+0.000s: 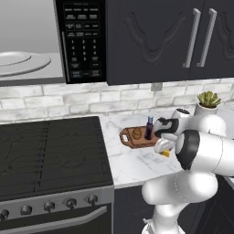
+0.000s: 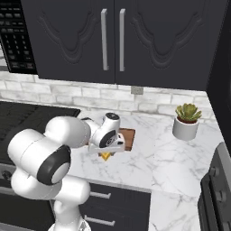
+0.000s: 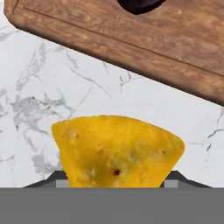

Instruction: Retrieve the reheated potato from the microwave, then place the potato, cheese, and condiment on the cutting board.

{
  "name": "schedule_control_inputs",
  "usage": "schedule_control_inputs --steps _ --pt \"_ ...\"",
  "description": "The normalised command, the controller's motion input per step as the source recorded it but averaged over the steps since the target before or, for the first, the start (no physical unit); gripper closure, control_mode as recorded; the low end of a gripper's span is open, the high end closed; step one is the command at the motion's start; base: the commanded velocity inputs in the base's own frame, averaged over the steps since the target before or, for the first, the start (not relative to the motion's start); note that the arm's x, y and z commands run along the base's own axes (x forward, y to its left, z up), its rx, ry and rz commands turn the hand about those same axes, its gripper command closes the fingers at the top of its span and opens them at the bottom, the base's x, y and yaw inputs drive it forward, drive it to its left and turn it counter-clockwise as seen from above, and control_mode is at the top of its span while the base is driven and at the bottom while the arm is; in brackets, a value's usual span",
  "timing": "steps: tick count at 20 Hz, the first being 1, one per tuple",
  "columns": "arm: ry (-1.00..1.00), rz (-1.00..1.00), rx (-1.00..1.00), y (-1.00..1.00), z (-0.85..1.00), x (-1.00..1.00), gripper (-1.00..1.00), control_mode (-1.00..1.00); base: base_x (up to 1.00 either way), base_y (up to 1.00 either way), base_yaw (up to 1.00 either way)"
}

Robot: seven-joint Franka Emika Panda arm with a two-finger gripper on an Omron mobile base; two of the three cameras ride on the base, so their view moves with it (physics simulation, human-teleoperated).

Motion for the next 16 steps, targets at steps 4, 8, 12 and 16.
schedule_control_inputs --steps 4,8,12,16 --pt "0.00 -0.03 -0.01 -0.62 0.31 0.01 1.00 -1.00 0.00 0.00 0.00" --pt "0.00 -0.01 -0.02 -0.45 0.19 0.14 1.00 -1.00 0.00 0.00 0.00" --pt "0.00 0.00 0.00 -0.24 0.04 0.20 1.00 -1.00 0.00 0.00 0.00" --pt "0.00 0.00 0.00 -0.05 0.00 0.33 1.00 -1.00 0.00 0.00 0.00"
